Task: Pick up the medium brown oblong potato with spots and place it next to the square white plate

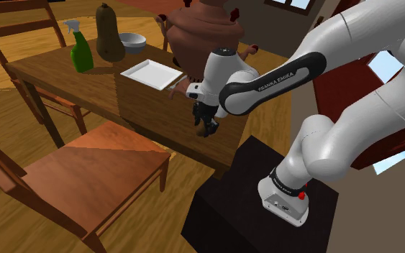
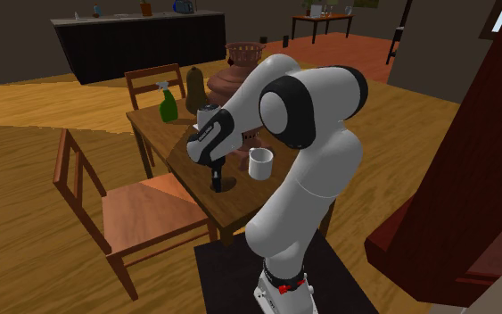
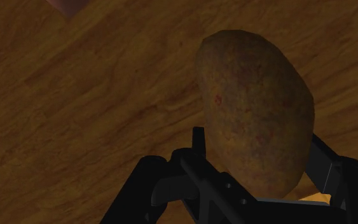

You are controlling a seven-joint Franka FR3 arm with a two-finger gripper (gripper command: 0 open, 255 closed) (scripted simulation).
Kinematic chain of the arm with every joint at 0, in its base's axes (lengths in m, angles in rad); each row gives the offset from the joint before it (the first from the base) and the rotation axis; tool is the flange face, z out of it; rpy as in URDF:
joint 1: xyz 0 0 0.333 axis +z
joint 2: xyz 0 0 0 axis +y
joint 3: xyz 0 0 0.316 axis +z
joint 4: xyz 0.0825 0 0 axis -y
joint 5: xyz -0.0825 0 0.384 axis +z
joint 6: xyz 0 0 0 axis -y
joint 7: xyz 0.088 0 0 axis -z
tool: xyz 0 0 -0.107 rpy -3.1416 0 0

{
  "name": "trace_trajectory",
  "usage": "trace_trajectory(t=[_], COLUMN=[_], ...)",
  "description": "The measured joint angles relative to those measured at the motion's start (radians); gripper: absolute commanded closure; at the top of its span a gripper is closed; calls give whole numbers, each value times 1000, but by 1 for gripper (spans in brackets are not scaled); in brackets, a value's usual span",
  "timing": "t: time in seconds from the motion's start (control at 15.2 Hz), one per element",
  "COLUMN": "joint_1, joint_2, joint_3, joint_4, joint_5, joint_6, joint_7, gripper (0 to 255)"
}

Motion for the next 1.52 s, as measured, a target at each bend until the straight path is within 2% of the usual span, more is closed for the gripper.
trace_trajectory(t=[0.33, 1.52], joint_1=[0, 2], joint_2=[-5, -162], joint_3=[0, 4], joint_4=[2, 128], joint_5=[0, 10], joint_6=[-8, -290], joint_7=[-1, -14], gripper=[255, 255])
